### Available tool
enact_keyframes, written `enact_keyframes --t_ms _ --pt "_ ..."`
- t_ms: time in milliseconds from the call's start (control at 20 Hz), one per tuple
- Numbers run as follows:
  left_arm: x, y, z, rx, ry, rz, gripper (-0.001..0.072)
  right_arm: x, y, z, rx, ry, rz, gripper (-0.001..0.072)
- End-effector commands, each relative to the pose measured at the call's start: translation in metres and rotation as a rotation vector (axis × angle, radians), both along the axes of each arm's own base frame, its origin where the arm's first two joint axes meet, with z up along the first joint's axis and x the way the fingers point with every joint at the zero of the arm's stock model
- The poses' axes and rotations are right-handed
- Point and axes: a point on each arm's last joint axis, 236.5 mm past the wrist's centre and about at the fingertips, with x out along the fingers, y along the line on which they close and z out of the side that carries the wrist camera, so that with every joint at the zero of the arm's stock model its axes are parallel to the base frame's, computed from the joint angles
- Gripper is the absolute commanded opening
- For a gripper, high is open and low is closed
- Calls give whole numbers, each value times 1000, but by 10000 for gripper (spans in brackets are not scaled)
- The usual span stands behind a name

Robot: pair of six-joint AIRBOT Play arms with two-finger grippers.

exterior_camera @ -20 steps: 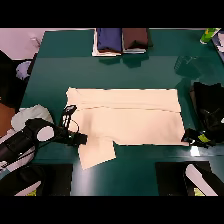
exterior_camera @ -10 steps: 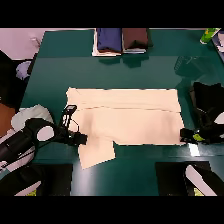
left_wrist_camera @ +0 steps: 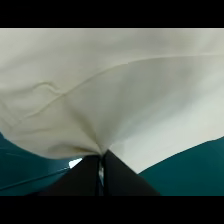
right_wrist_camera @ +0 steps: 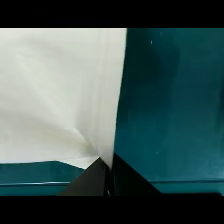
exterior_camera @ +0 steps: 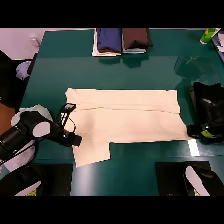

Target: Fold the shirts.

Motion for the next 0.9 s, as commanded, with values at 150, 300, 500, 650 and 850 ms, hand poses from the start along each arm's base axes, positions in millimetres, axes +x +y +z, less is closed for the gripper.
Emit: enact_keyframes --t_ms 150,300,500,650,850 --pt "83 -13 66 -52 -358 -3 30 14 -11 19 -29 -96 -40 13" --pt "125 7 88 21 -514 44 29 58 -14 32 -32 -149 -15 13" --pt "185 36 93 -4 -610 180 29 123 -11 39 -31 -180 35 13" --pt "224 34 83 -11 -663 134 29 173 -3 36 -25 -194 55 13" --pt "259 30 44 38 -631 73 30 219 -2 26 -14 -187 52 13"
